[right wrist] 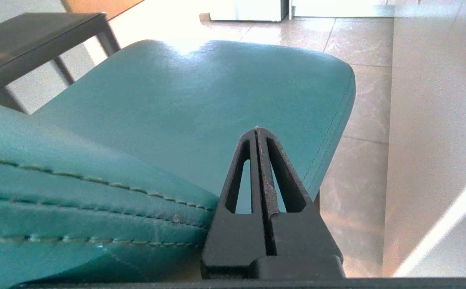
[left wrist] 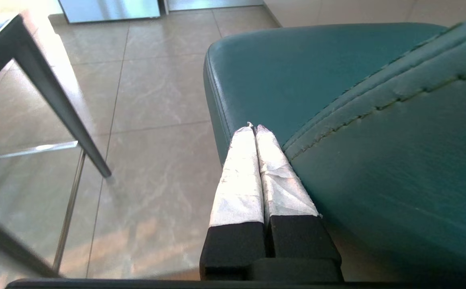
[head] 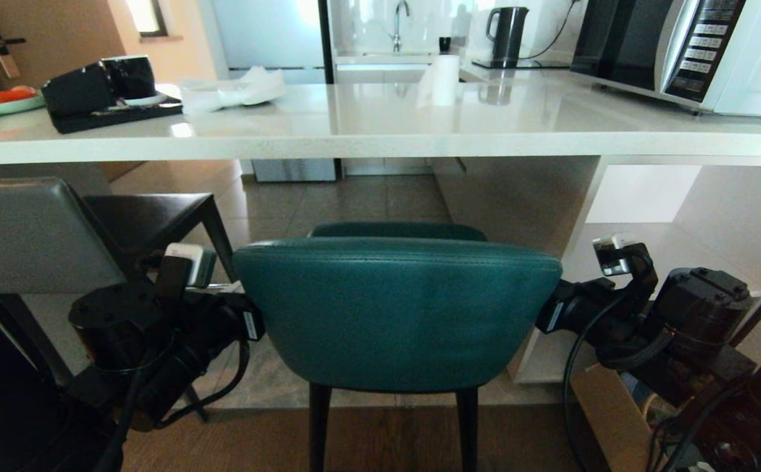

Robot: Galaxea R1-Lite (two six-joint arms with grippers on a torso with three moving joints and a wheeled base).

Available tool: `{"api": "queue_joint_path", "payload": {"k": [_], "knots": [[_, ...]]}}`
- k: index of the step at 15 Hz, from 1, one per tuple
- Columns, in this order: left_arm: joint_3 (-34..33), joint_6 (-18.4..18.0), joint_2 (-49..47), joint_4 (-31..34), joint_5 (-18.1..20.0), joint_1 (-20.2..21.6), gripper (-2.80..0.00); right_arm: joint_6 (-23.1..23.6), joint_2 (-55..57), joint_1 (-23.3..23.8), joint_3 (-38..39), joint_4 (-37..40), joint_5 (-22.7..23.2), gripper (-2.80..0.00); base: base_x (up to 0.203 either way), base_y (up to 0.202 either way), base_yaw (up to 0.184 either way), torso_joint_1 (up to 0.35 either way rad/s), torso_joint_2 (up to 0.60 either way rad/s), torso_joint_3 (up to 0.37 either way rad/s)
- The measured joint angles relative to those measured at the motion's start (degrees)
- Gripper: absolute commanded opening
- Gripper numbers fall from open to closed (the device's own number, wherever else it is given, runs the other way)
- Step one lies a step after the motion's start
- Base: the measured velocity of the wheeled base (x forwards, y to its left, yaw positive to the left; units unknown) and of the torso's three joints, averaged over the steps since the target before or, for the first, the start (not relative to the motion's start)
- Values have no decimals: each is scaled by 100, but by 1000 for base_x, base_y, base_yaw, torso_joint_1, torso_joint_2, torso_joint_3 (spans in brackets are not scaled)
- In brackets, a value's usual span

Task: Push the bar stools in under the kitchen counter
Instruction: Pull the blue chair out from under the dining table

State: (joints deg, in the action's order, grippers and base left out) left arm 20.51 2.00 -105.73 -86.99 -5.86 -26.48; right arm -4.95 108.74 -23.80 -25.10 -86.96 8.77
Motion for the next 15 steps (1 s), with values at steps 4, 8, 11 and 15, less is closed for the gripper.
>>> {"api": "queue_joint_path", "payload": {"k": [4, 8, 11, 15], "knots": [[-55, -2, 33, -4, 2, 0, -280, -1, -11, -20, 29, -9, -62, -280, -197, 0, -1, 1, 2, 2], [-67, -2, 49, -3, 2, 0, -280, 0, -43, -22, 49, -23, -65, -280, -195, 0, -1, -1, 5, 4], [-67, 15, 46, -3, 2, 0, -280, -6, -59, -20, 41, -37, -69, -280, -196, 0, -3, 3, 0, 4], [-66, 12, 58, -30, -88, -72, -280, -12, -83, -20, 105, -84, -151, -280, -67, 0, -1, -2, 1, 2]]}}
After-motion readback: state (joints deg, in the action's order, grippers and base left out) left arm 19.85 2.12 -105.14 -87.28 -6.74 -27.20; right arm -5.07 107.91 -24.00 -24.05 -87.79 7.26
